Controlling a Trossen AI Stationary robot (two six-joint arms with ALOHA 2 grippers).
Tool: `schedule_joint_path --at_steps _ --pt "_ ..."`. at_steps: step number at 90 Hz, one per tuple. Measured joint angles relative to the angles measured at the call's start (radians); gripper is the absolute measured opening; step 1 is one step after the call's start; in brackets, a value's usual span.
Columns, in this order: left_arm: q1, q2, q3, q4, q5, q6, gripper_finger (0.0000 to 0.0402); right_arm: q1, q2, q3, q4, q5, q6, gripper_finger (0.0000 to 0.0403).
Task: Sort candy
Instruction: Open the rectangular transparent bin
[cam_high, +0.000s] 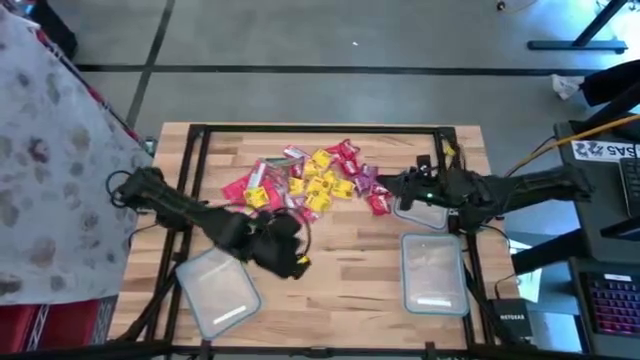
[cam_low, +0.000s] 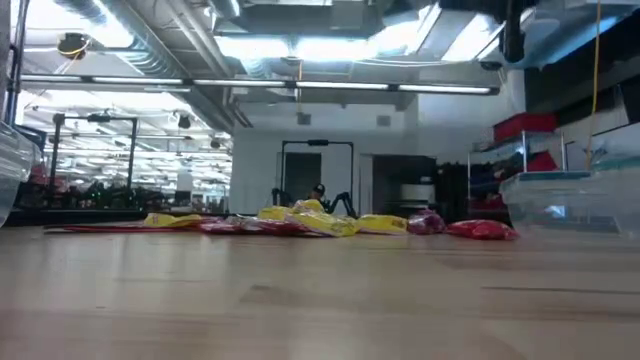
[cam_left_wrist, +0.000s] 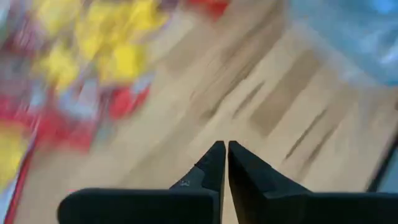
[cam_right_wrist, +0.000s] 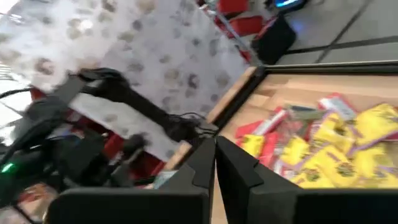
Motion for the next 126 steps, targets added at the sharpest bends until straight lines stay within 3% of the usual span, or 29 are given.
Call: schedule_joint_path --at_steps 6,17,29,49,65,73,95,105,117,126 --pt "-0.035 -0.003 0.001 -0.142 0.07 -0.109 0.0 0.0 0.035 0.0 0.001 0.004 0.0 0.0001" --pt "-0.08 0.009 -0.03 -0.33 0.378 -0.202 0.0 0.0 0.115 0.0 0.009 0.002 0.011 0.0001" --pt "-0.118 0.011 -0.086 -0.362 0.583 -0.271 0.0 0.0 0.182 0.0 0.007 -0.059 0.085 0.0001" --pt "-0.157 0.014 -0.2 -0.337 0.814 -0.329 0.0 0.0 0.214 0.0 0.004 -0.305 0.159 0.0001" --pt "-0.156 0.016 -0.313 -0.198 0.792 -0.388 0.0 0.0 0.214 0.0 0.0 -0.456 0.117 0.0001" --pt "-0.139 0.016 -0.375 -0.069 0.731 -0.394 0.0 0.0 0.214 0.0 0.002 -0.499 0.061 0.0001" --pt "-0.017 0.008 -0.452 0.151 0.725 -0.212 0.0 0.0 0.212 0.0 0.001 -0.605 0.016 0.0001" --pt "0.058 0.01 -0.427 0.162 0.612 -0.084 0.0 0.0 0.212 0.0 0.002 -0.562 0.0 0.0001" --pt "0.126 0.018 -0.35 0.192 0.4 0.098 0.0 0.0 0.212 0.0 0.007 -0.505 0.0 0.0001" --pt "0.156 0.023 -0.272 0.201 0.32 0.216 0.0 0.001 0.212 0.0 -0.001 -0.465 -0.003 0.0001"
